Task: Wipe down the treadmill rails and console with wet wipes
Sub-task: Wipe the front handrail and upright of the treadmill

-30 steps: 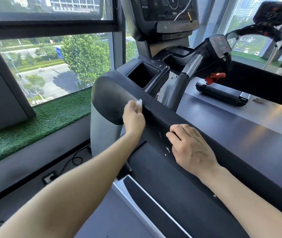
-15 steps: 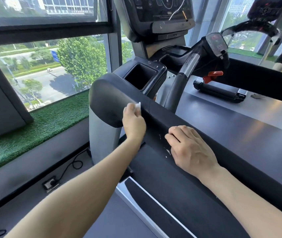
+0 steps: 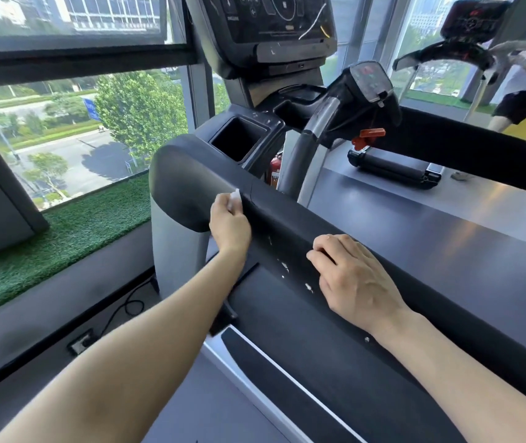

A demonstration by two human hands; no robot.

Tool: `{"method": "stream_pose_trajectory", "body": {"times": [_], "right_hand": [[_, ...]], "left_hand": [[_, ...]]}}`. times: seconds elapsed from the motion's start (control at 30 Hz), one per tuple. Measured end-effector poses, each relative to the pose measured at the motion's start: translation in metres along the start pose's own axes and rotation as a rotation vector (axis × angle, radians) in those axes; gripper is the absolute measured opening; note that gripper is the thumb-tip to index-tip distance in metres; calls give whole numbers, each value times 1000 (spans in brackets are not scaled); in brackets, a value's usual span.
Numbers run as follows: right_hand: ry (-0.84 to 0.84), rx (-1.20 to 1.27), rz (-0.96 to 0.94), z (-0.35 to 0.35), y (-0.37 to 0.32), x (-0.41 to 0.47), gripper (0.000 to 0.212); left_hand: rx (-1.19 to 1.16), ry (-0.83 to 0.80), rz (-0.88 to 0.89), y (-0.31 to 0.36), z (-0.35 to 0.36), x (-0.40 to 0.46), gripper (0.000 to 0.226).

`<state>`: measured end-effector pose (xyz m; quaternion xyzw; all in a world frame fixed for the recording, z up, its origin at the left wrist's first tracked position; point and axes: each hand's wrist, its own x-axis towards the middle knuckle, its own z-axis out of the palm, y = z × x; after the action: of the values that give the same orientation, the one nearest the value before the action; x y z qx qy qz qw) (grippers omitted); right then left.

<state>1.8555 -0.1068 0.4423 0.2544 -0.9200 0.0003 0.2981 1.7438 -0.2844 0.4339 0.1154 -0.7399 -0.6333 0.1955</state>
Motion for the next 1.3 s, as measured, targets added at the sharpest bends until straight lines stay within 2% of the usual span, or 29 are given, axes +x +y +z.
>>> {"method": "stream_pose_trajectory", "body": {"times": [0.17, 0.27, 0.37, 0.47, 0.57, 0.7, 0.77, 0.9, 1.07, 1.17, 1.23, 1.3], "right_hand": [[-13, 59, 34, 2, 0, 4, 21], [-16, 78, 18, 2, 1, 5, 23], [-15, 88, 30, 3, 2, 4, 16], [-23, 95, 31, 4, 1, 4, 16], [-30, 96, 34, 5, 0, 4, 16], [-36, 63, 33, 5, -2, 3, 16], [-41, 38, 27, 4, -3, 3, 16], [-60, -9, 9, 5, -4, 4, 20], [-59, -53, 1, 6, -4, 4, 25], [-43, -64, 0, 7, -6, 4, 25], [-37, -69, 3, 7, -7, 4, 27], [-35, -78, 1, 7, -7, 4, 28]], "left_hand": [[-78, -153, 51, -21, 18, -88, 29], [-53, -156, 109, -17, 18, -96, 31], [6, -45, 160, -12, 10, -54, 26], [53, 62, 16, -3, 2, 0, 31], [49, 85, -26, 5, 2, -6, 34], [-48, -74, 8, -13, 18, -83, 35], [-145, -102, 13, -22, 22, -100, 31], [-94, -27, -20, -18, 11, -51, 25], [5, 62, -189, -25, -5, 21, 31], [-82, 15, -113, -30, 3, -15, 31], [-143, -77, -42, -33, 7, -53, 30], [-196, -123, -42, -34, 10, -69, 25]]}}
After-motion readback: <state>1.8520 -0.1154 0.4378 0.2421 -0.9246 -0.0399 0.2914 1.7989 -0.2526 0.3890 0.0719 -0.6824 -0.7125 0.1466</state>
